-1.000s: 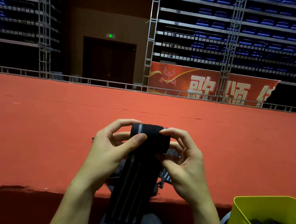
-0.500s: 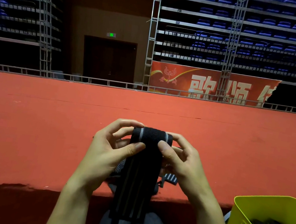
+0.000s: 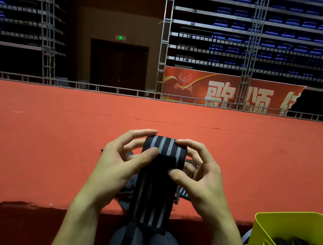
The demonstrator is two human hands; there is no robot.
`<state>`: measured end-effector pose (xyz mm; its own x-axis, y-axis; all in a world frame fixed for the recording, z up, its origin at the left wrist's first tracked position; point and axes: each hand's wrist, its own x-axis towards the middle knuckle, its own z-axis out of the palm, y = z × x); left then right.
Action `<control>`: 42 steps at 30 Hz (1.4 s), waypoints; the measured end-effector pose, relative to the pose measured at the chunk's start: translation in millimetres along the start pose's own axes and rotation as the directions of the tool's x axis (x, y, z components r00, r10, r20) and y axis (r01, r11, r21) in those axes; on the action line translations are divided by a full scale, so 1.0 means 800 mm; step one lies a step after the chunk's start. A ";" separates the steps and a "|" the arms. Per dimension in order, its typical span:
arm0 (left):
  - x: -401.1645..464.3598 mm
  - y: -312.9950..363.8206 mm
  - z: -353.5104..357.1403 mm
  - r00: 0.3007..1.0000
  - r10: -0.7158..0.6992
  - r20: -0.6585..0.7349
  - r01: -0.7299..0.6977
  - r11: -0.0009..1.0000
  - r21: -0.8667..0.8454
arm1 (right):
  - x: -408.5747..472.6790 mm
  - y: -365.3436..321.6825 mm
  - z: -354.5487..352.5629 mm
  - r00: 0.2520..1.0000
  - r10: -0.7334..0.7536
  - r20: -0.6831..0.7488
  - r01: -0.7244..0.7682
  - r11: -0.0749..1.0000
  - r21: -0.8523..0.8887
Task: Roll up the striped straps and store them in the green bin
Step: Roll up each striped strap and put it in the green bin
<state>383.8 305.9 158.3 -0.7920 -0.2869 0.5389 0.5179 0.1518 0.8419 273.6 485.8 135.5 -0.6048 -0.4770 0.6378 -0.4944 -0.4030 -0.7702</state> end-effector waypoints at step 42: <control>0.003 -0.006 0.000 0.993 -0.110 -0.044 0.107 0.992 -0.069 | 0.002 0.003 -0.007 0.999 -0.004 0.047 0.001 0.999 0.052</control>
<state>379.0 304.5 155.4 -0.8293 -0.3429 0.4412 0.4514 0.0542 0.8907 268.2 488.5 134.6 -0.5730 -0.5116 0.6403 -0.4619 -0.4438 -0.7679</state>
